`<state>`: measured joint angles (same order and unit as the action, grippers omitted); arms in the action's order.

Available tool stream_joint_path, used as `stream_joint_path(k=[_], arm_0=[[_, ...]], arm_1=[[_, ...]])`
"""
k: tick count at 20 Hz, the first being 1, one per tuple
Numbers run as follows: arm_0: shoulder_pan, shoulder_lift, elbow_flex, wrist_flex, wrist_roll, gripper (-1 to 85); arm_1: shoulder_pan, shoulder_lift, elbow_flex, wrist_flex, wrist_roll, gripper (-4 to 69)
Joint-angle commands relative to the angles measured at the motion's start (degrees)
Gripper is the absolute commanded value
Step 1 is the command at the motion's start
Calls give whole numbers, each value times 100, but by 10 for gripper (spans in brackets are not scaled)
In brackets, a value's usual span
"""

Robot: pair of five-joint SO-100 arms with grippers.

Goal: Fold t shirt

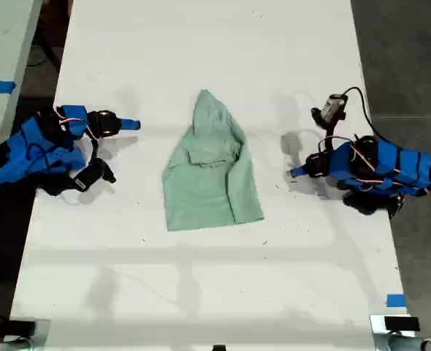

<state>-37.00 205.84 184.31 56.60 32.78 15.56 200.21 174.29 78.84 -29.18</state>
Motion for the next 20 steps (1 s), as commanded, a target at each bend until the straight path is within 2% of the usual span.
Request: stream_joint_path(k=[1,9,13,15,18,20], arm_0=[[114,35,141,-79,-255,-3],[193,35,35,-97,-185,-3],[404,-686,-1573,-202,-272,-3],[650,-3006,-2646,-281,-861,-3],[2030,-5687,-3885,-501,-2540,-3],[3076,-6486,-4017,-1283,-3577,97]], arm_1=[[-123,53,290,-70,0,14],[-105,53,299,-79,18,14],[-53,53,308,-88,-9,14],[-53,53,308,-88,0,14],[-79,53,308,-88,18,14],[-88,53,308,-88,0,14]])
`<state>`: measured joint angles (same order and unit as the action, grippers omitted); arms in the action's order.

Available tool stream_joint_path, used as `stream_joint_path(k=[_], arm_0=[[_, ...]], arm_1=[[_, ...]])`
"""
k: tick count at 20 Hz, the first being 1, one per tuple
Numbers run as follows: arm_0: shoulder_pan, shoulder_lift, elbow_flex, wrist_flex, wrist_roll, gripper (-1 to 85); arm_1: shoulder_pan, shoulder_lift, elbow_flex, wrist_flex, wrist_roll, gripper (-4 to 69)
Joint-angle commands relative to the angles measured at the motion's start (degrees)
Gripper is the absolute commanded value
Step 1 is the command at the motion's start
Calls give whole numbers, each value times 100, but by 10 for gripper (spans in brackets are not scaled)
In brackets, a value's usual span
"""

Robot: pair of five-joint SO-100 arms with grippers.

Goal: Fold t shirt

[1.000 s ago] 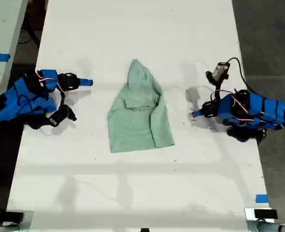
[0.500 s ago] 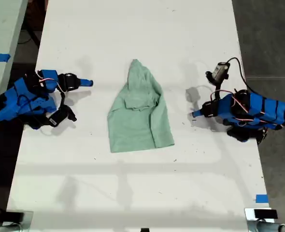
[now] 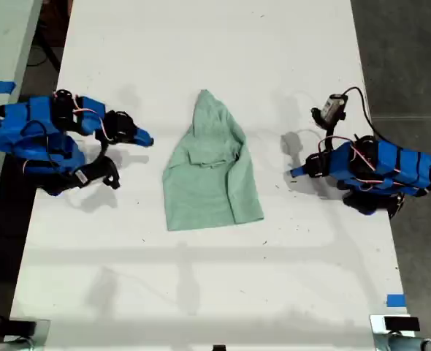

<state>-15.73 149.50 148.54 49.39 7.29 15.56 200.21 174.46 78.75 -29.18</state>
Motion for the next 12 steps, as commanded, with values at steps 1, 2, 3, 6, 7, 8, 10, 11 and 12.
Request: stream_joint_path(k=[1,2,3,6,7,8,10,11,12], arm_0=[[1371,-1169,-325,-1046,-1608,128],[1679,-1635,-360,-1239,-2153,154],[1934,-2092,-519,-1248,-2646,170],[2329,-3217,-1213,-1213,-3217,192],[2294,-3630,-1529,-1143,-3199,194],[2241,-4025,-1767,-1151,-3146,198],[2180,-4676,-2171,-1230,-3050,203],[2145,-4957,-2338,-1239,-3015,203],[2109,-5194,-2452,-1248,-2953,188]], arm_1=[[-97,53,290,-79,-35,14],[-105,53,290,-88,-53,14],[-105,53,290,-97,-70,14],[-123,53,290,-97,-62,14],[-123,53,290,-97,-62,14],[-132,53,290,-97,-62,14],[-141,53,290,-97,-53,14],[-132,53,290,-97,-62,14],[-132,53,290,-97,-70,14]])
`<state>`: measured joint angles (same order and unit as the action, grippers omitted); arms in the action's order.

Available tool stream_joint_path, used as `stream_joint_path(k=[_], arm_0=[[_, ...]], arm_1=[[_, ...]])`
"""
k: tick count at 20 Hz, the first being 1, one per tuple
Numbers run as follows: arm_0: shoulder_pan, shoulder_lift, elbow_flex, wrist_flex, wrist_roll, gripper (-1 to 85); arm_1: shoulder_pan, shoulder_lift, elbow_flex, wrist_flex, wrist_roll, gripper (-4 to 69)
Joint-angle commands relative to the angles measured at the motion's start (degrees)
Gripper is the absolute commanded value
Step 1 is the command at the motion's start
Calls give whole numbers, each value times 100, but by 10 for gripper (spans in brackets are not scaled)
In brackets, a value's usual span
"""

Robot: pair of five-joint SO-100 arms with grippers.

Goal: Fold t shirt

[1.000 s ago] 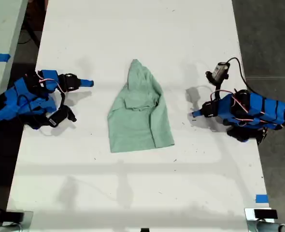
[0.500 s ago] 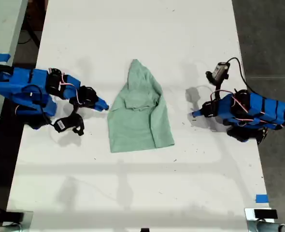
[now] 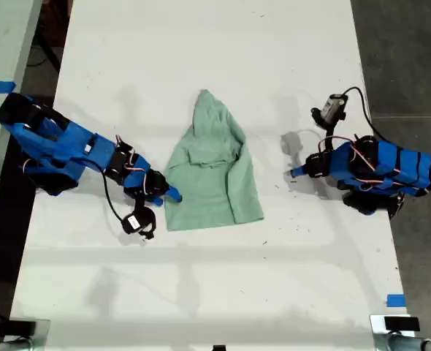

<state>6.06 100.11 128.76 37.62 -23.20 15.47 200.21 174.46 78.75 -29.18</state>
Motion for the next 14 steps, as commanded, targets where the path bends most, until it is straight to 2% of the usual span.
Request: stream_joint_path(k=[1,2,3,6,10,11,14], arm_0=[[-105,-448,-519,-88,193,131],[-141,-580,-510,-35,167,25],[-158,-668,-492,97,114,-3],[-149,-571,-659,932,0,-3],[-132,-598,-2382,3524,-105,-3],[-141,-624,-2909,3964,-26,-3],[-316,-633,-3867,4131,642,-3]], arm_1=[[-123,53,290,-97,-70,14],[-132,53,290,-97,-70,14],[-141,53,290,-97,-70,14],[-141,53,290,-97,-79,14],[-141,53,290,-97,-70,14],[-141,53,290,-97,-70,14],[-141,53,290,-97,-70,14]])
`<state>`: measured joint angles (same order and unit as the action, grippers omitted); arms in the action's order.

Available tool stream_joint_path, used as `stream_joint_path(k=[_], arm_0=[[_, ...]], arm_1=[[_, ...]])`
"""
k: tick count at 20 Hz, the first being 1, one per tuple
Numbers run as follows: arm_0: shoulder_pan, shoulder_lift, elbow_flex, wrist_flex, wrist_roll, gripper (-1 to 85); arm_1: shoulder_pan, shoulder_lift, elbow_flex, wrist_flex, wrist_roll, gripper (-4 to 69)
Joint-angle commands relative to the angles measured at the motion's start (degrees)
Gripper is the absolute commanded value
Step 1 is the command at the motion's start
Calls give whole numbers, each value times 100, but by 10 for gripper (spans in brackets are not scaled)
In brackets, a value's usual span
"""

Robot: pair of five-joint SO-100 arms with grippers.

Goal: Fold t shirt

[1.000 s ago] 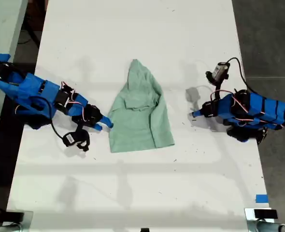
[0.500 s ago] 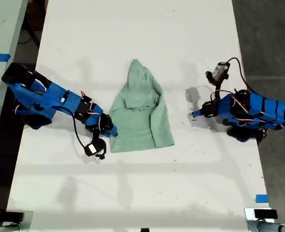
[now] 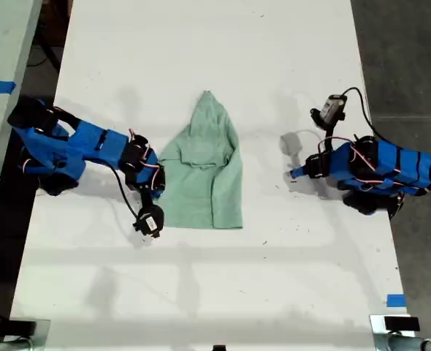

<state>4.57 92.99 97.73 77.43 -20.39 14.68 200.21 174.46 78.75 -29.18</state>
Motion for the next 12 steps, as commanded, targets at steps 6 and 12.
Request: stream_joint_path(k=[6,12], arm_0=[[-378,-2188,-4236,18,1784,-3],[-422,-2505,-4219,-1187,2505,243]], arm_1=[[-62,53,290,-97,-70,14],[-62,53,290,-97,-97,14]])
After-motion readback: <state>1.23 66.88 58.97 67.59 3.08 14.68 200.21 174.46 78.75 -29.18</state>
